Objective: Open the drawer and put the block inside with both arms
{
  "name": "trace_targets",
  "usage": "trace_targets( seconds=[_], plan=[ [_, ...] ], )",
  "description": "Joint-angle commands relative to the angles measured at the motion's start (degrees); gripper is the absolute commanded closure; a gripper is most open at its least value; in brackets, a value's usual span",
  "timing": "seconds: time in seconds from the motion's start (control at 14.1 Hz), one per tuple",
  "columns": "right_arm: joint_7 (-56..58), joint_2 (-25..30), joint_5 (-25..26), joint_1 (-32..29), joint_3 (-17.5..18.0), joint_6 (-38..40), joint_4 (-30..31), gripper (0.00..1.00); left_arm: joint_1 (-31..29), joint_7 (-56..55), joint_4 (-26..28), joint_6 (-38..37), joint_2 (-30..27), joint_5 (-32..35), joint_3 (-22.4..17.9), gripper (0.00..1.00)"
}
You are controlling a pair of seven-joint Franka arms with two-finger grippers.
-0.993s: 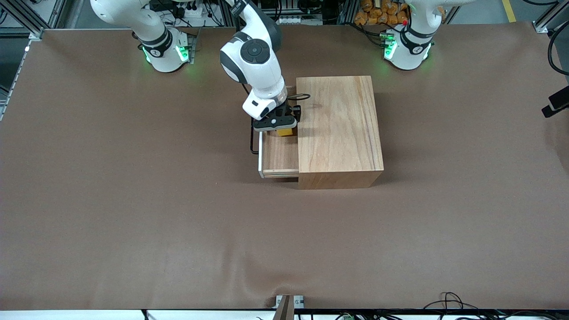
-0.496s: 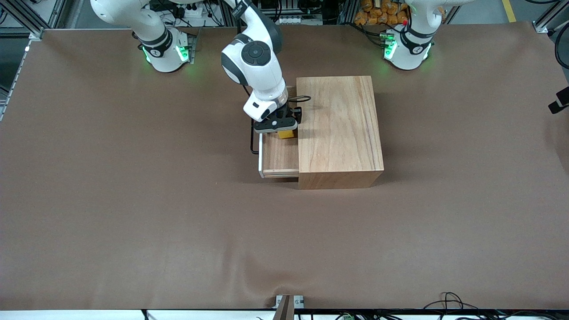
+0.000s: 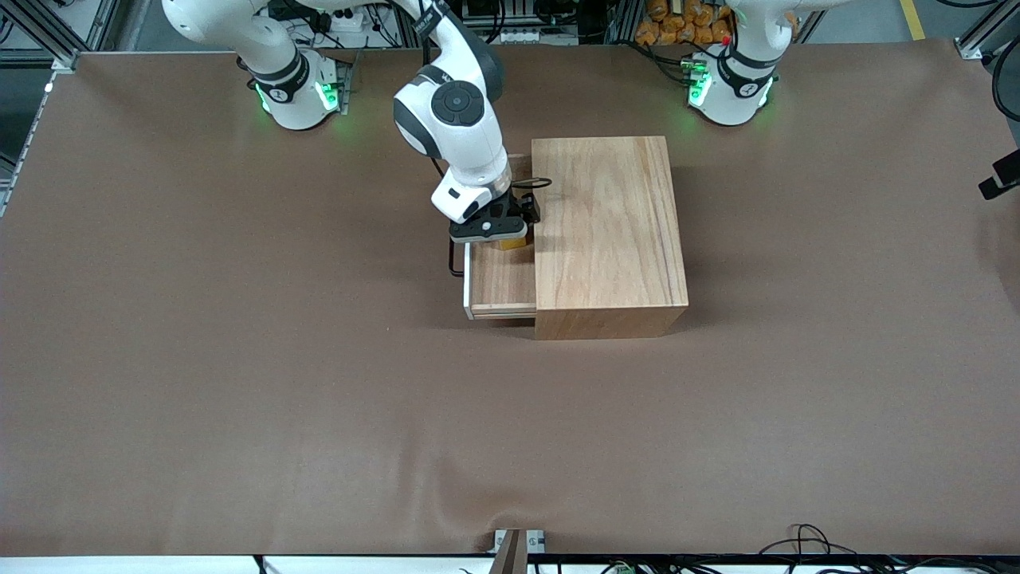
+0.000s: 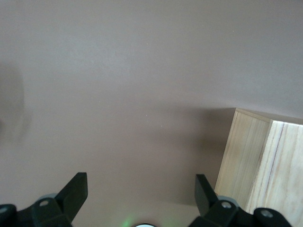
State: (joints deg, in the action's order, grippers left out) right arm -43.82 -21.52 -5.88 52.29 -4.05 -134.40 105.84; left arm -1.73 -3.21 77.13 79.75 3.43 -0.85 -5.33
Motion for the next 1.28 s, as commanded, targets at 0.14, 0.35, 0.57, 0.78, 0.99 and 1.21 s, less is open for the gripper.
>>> trace_targets(
  seconds=[0.14, 0.35, 0.57, 0.78, 0.99, 1.21],
  plan=[
    [-1.09, 1.22, 0.08, -1.14, 0.01, 14.13, -9.32, 0.0, 0.06, -0.21, 1.62, -1.79, -1.41, -0.82, 2.95, 0.0],
    [-0.74, 3.58, 0.43, -1.75, -0.08, 19.77, -11.35, 0.0, 0.23, -0.74, 3.9, -0.39, -2.2, -0.56, 5.76, 0.0],
    [-0.65, 7.1, 0.52, -3.77, 0.01, 23.03, -11.35, 0.0, 0.23, -4.07, 5.31, 0.5, -2.29, -0.47, 7.53, 0.0],
    [-0.21, 8.95, 0.52, -7.54, -0.08, 25.4, -11.35, 0.0, 0.06, -8.28, 6.11, 1.99, -3.08, 0.14, 11.39, 0.0],
    [6.97, 10.1, 0.6, -14.21, -0.08, 27.08, -11.18, 0.0, -0.2, -8.47, 6.11, 2.17, -3.34, 0.15, 11.84, 0.0],
    [13.48, 10.62, 0.6, -20.63, 0.01, 28.83, -11.09, 0.0, -0.2, -9.09, 8.55, 2.78, -5.36, 1.73, 12.98, 0.0]
  ],
)
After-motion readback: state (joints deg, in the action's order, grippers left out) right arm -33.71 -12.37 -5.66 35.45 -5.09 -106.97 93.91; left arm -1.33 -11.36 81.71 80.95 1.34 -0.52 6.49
